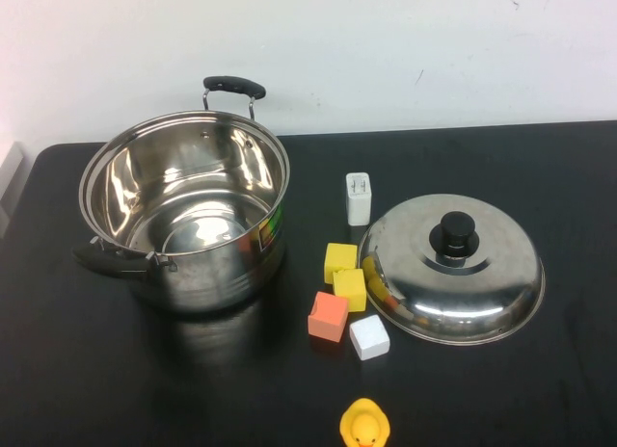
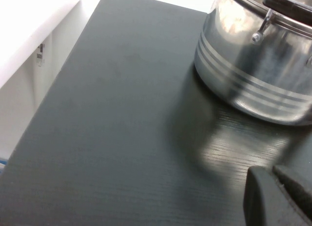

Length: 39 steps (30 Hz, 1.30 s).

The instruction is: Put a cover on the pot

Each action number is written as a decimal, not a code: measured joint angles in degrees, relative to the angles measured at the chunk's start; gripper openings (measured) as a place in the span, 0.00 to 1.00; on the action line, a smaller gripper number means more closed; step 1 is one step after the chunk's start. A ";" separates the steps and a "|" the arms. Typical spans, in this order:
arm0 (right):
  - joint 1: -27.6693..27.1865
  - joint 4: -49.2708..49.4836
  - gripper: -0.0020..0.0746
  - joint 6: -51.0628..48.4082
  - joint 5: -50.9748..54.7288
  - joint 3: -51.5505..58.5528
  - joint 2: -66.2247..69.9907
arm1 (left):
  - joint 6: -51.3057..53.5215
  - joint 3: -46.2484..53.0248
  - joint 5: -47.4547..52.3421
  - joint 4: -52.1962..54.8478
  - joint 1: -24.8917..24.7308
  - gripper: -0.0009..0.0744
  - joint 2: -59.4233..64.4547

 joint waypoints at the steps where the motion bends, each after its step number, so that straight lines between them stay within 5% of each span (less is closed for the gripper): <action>1: 0.00 0.00 0.02 -1.37 0.00 0.00 0.00 | 0.00 0.00 0.00 0.00 0.00 0.01 0.00; 5: 0.00 3.25 0.02 -6.62 0.26 0.00 0.00 | 0.00 0.00 0.00 0.00 0.00 0.01 0.00; 17: 0.00 16.42 0.02 -61.39 7.02 -18.36 15.63 | 0.00 0.00 0.00 0.00 0.00 0.01 0.00; 25: 2.83 33.78 0.02 -77.56 5.64 -24.28 33.42 | 0.14 0.00 0.00 -0.08 0.00 0.01 0.00; 30: 9.72 30.50 0.02 -70.32 -2.23 -26.17 41.44 | 0.14 0.00 0.00 -0.08 0.00 0.01 0.00; 35: 20.89 3.70 0.02 -33.46 -22.03 -26.27 50.22 | 0.14 0.00 0.00 -0.08 0.00 0.01 0.00; 39: 25.42 -16.72 0.03 -19.50 -37.43 -26.27 58.24 | 0.14 0.00 0.00 -0.08 0.00 0.01 0.00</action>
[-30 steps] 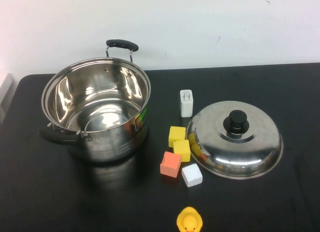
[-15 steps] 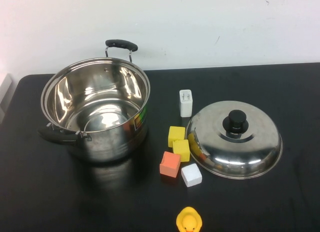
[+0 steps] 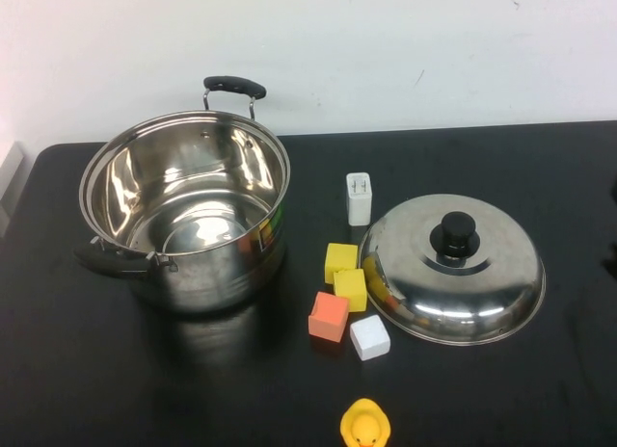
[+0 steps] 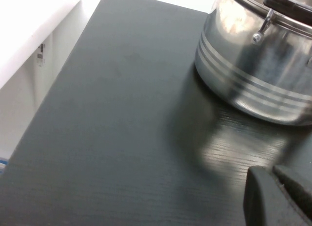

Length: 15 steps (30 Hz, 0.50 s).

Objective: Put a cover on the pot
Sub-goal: Pick up the pot lid

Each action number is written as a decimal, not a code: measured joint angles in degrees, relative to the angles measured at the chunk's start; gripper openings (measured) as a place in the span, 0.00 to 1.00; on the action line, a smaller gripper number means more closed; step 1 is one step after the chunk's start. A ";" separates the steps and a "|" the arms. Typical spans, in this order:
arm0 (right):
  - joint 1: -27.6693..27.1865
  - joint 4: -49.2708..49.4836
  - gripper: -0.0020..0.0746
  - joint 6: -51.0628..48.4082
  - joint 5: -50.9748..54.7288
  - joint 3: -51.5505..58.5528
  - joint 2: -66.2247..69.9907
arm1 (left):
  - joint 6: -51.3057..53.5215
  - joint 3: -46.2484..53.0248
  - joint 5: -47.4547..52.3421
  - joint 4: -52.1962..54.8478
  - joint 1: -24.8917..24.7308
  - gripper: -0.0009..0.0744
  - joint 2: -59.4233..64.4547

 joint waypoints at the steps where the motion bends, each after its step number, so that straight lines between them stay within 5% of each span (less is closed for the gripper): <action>1: 0.43 -3.09 0.04 1.16 -4.34 0.00 2.31 | 0.00 0.00 0.00 0.00 0.00 0.01 0.00; 6: 0.82 -6.79 0.25 2.81 -22.04 0.00 13.06 | 0.00 0.00 0.00 0.00 0.00 0.01 0.00; 11: 0.82 -7.02 0.59 3.28 -26.87 -1.54 21.64 | 0.00 0.00 0.00 0.00 0.00 0.01 0.00; 15: 0.82 -7.02 0.69 3.28 -29.69 -2.94 27.42 | 0.00 0.00 0.00 0.00 0.00 0.01 0.00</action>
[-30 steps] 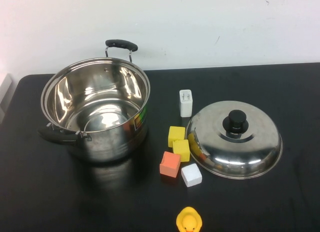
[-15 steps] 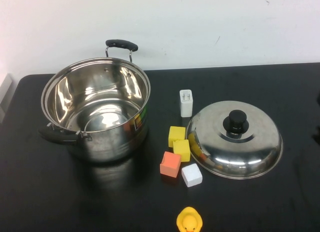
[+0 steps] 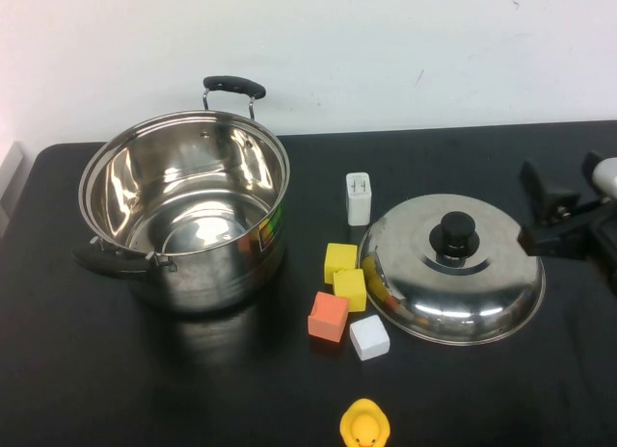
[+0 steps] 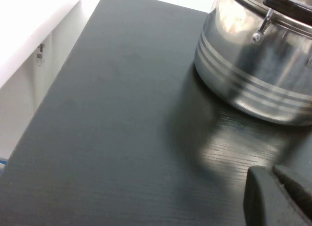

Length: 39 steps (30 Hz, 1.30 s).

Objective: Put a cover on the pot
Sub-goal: Pick up the pot lid

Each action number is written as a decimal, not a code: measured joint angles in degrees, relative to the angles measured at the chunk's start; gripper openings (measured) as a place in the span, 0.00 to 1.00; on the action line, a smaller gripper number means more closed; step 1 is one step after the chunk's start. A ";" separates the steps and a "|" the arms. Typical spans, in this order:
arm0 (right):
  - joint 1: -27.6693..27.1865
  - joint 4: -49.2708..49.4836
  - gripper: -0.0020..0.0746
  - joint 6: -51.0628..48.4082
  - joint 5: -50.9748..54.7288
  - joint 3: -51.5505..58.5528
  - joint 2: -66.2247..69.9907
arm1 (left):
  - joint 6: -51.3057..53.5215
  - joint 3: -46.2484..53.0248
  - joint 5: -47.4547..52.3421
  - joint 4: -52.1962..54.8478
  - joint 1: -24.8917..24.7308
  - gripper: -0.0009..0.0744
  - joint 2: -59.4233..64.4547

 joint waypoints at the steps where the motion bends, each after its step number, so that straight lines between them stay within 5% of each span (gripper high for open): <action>1: 0.00 0.00 0.70 0.00 -0.81 -0.37 1.37 | 0.00 0.00 0.00 0.00 0.00 0.01 0.00; 21: 0.00 -6.68 0.71 4.57 -6.42 -13.46 26.05 | -0.14 0.00 0.00 0.00 0.00 0.01 0.00; 39: 0.00 -7.89 0.71 4.78 -3.80 -18.71 34.23 | -0.14 0.00 0.00 0.00 0.00 0.01 0.00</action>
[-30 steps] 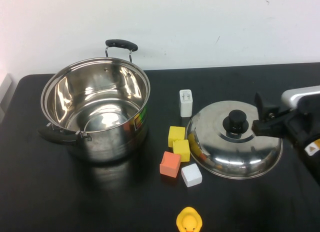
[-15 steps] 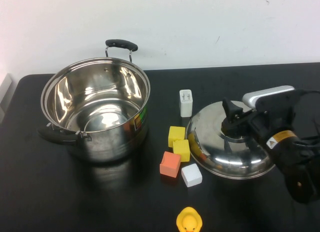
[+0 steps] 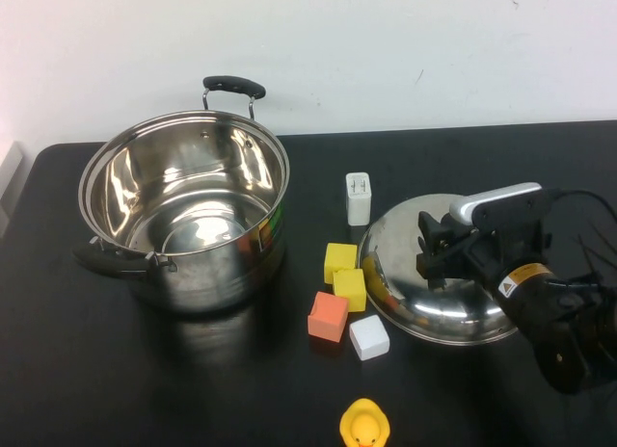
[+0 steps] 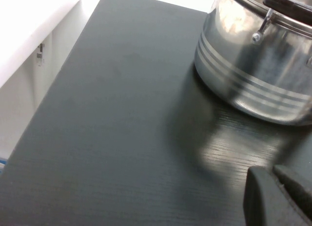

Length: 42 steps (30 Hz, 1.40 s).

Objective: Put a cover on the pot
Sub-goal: Pick up the pot lid, then place the pot lid on the pot

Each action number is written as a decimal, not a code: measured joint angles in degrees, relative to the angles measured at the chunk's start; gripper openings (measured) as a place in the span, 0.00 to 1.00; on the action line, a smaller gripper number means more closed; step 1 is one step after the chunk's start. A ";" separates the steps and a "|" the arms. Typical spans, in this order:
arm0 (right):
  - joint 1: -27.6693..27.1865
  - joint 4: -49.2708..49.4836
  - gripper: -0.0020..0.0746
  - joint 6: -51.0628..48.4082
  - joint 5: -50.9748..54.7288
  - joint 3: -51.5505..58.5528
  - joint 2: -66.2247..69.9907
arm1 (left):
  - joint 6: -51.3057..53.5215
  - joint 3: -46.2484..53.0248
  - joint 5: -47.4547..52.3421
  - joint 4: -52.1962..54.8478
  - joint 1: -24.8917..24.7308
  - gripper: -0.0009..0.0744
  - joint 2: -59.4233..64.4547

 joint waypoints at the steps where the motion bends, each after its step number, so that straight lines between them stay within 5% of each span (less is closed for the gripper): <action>1: 0.00 0.00 0.70 0.00 0.00 0.00 0.00 | 0.00 0.00 0.00 0.00 0.00 0.01 0.00; 8: 0.00 -0.64 0.47 -0.52 -1.99 2.45 0.00 | 0.00 0.00 0.00 0.00 0.00 0.01 0.00; 20: 0.00 -0.54 0.47 -0.95 3.46 6.40 -17.30 | 0.11 0.00 0.00 0.00 0.00 0.01 0.00; 29: 1.75 -12.51 0.47 10.40 44.49 -13.86 -29.77 | 0.11 0.00 0.00 0.00 0.00 0.01 0.00; 42: 12.31 -19.93 0.47 13.80 51.52 -37.87 -14.15 | 0.11 0.00 0.00 0.00 0.00 0.01 0.00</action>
